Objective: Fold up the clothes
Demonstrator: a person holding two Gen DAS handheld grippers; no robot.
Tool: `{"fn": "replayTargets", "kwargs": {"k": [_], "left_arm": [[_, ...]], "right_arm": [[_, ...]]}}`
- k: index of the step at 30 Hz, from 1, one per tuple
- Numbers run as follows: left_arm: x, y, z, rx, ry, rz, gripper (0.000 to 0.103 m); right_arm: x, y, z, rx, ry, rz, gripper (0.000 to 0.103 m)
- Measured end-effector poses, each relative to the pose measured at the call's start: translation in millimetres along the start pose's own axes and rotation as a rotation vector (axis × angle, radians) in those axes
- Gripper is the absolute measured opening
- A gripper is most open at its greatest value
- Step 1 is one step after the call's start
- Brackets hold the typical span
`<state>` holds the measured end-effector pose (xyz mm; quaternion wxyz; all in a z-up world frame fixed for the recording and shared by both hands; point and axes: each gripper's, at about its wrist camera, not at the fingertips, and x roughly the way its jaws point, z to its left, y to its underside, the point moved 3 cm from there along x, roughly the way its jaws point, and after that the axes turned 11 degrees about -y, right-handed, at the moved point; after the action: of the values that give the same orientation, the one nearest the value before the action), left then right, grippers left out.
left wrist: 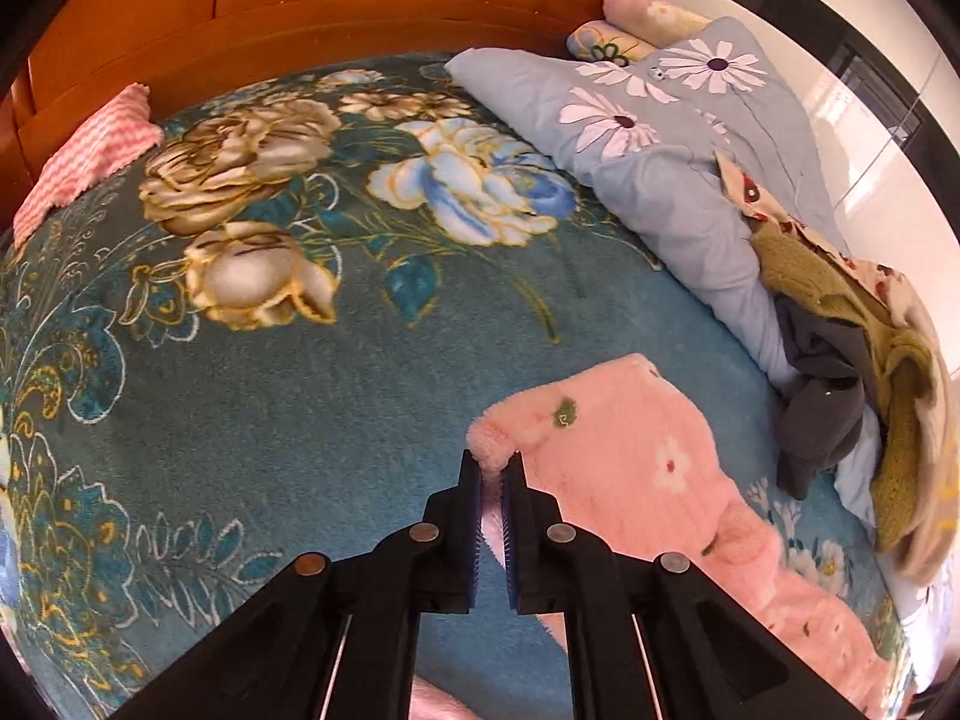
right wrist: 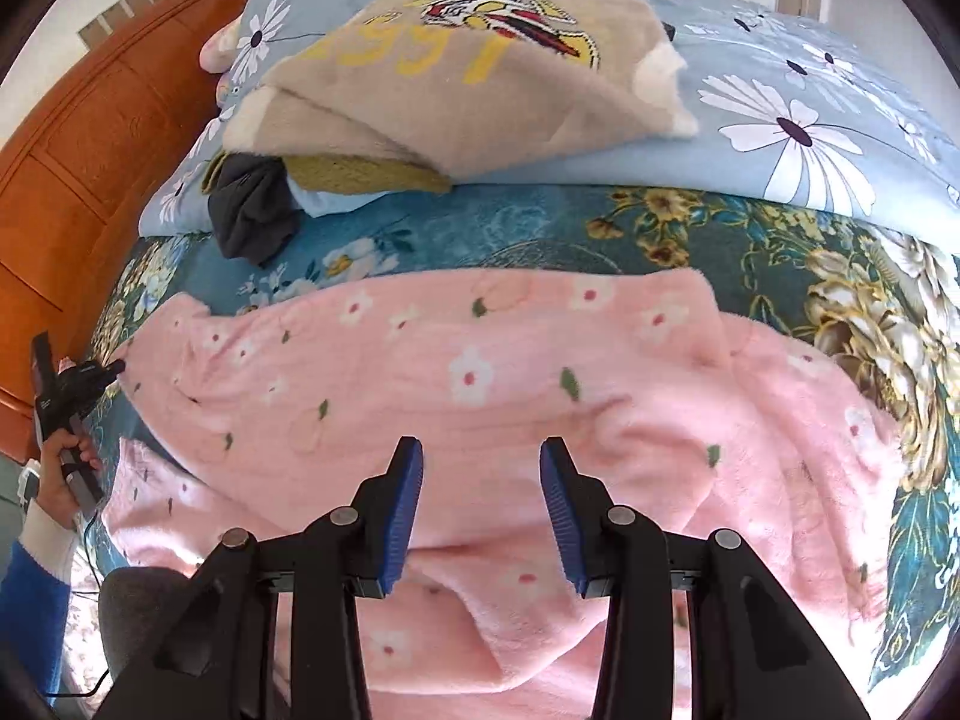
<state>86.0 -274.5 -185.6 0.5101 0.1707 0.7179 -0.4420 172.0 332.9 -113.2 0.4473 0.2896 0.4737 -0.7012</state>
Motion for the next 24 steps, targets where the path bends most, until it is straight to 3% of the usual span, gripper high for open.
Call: {"fn": "replayTargets", "kwargs": {"k": [3,7,8,12,17,18,20,24], "left_arm": [[7.8,5.9,1.4,0.049,-0.046,0.007,0.006],[15.7,15.7,5.1,0.048,-0.049,0.032,0.007],[17.3,17.9,6.1,0.044,-0.047,0.039,0.007],[18.5,20.3,7.7,0.043,-0.033,0.041,0.007],[16.5,15.1,3.1,0.048,-0.023,0.033,0.007],[15.4,13.7,1.7,0.049,-0.019,0.03,0.007],[11.0,9.1,-3.7,0.062,-0.008,0.013,0.007],[-13.5,-9.1,-20.3,0.112,0.029,-0.093,0.006]], "right_arm": [[13.6,-29.3,-26.3,0.015,0.021,-0.008,0.042],[50.7,-66.5,-59.1,-0.034,0.134,0.096,0.042],[61.0,-74.3,-66.4,-0.052,0.159,0.133,0.047],[94.4,-85.2,-90.4,-0.187,0.248,0.287,0.05],[107.2,-82.2,-105.7,-0.136,0.228,0.341,0.05],[108.0,-80.6,-105.9,-0.13,0.228,0.341,0.048],[105.0,-78.7,-100.1,-0.158,0.243,0.331,0.007],[95.5,-79.9,-86.5,-0.234,0.297,0.306,0.006]]}}
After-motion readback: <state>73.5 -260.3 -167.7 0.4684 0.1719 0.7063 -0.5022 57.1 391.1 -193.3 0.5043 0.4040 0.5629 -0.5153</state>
